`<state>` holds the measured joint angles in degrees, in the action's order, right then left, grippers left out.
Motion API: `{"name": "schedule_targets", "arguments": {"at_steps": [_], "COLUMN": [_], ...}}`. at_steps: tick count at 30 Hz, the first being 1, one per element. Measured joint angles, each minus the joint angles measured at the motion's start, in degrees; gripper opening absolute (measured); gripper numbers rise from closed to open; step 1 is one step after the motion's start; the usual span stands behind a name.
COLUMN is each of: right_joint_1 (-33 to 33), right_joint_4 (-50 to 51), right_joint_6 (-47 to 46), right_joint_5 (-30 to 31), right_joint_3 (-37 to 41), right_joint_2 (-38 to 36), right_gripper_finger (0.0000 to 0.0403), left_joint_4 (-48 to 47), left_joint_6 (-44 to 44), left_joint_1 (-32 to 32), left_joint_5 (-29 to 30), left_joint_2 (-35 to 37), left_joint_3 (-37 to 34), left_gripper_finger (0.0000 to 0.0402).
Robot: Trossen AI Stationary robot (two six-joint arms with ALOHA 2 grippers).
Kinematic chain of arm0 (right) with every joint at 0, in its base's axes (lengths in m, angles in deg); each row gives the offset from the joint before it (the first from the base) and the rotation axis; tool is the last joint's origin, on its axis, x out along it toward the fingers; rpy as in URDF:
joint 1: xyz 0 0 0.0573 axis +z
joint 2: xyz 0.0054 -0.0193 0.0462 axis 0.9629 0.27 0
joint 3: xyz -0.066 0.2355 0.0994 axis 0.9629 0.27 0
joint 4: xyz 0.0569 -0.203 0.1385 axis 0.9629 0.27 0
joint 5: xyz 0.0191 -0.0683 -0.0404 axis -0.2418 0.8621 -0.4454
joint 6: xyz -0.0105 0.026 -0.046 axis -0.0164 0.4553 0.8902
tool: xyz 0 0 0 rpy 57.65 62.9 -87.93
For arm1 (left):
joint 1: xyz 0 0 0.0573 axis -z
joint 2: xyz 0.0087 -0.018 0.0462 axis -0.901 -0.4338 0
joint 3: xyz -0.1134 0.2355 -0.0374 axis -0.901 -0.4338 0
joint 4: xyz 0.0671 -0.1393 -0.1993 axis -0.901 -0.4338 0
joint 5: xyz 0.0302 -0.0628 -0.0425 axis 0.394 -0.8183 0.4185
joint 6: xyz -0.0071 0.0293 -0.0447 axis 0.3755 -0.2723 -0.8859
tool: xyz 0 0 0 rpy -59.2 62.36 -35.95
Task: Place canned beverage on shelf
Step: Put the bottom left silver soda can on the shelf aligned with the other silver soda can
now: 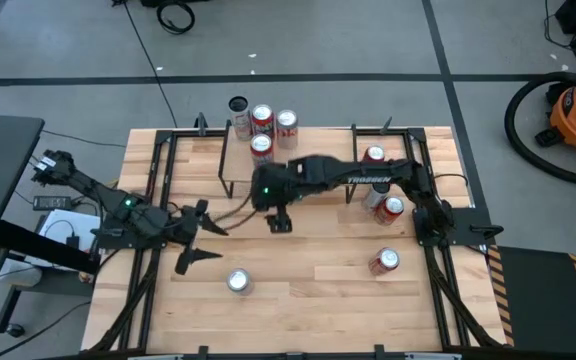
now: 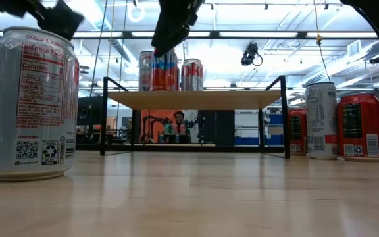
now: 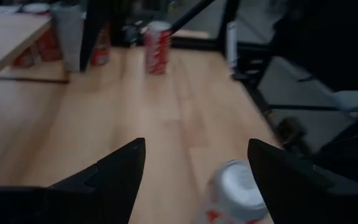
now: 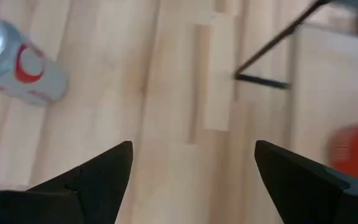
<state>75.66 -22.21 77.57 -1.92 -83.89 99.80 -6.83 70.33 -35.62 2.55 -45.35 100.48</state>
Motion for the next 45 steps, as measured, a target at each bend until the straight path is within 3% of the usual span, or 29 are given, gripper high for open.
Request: {"name": "schedule_targets", "arguments": {"at_steps": [5, 12, 16, 19, 22, 25, 31, 36, 40, 45], "right_joint_1": [3.9, 12.6, 18.6, 21.5, 23.6, 24.6, 24.8, 25.3, 26.3, 26.2], "right_joint_4": [-3.8, -3.1, -1.9, 1.9, 2.3, -2.1, -18.9, -29.5, -39.8, -40.4], "right_joint_6": [-3.5, -11.9, -17.0, -20.5, -21.2, -19.8, -18.8, -21.7, -19.4, -16.2], "right_joint_5": [0.0, 6.3, 10.1, 12.1, 21.0, 23.8, 24.2, 33.1, 36.7, 36.4], "right_joint_3": [4.6, 4.3, 3.7, 4.3, 7.2, 12.3, 28.9, 38.8, 43.6, 43.7], "right_joint_2": [0.0, 0.0, 0.0, 0.0, 0.0, -0.1, -4.3, -8.1, -8.7, -9.1], "right_gripper_finger": [0.0347, 0.0347, 0.0347, 0.0347, 0.0347, 0.0347, 0.0347, 0.0347, 0.0347, 0.0347], "left_joint_4": [8.3, 15.2, 5.8, -8.9, -24.0, -33.6, -39.8, -41.4, -42.3, -43.3], "left_joint_6": [-1.7, -4.9, -6.0, -8.1, -13.0, -17.4, -17.2, -20.3, -25.6, -26.2], "left_joint_1": [5.6, 12.7, 15.7, 16.5, 15.4, 14.0, 11.9, 12.1, 13.2, 16.0], "left_joint_5": [0.0, 2.5, 8.1, 7.9, 7.0, 5.2, 0.0, -3.1, -3.5, -0.7], "left_joint_2": [-3.3, -12.9, -20.4, -25.3, -28.9, -31.8, -36.1, -37.9, -39.4, -43.0], "left_joint_3": [0.0, 1.6, 10.2, 18.8, 27.7, 33.7, 40.2, 41.2, 41.2, 42.7], "left_gripper_finger": [0.0292, 0.0292, 0.0286, 0.0281, 0.0278, 0.0277, 0.0276, 0.0276, 0.0276, 0.0276]}}
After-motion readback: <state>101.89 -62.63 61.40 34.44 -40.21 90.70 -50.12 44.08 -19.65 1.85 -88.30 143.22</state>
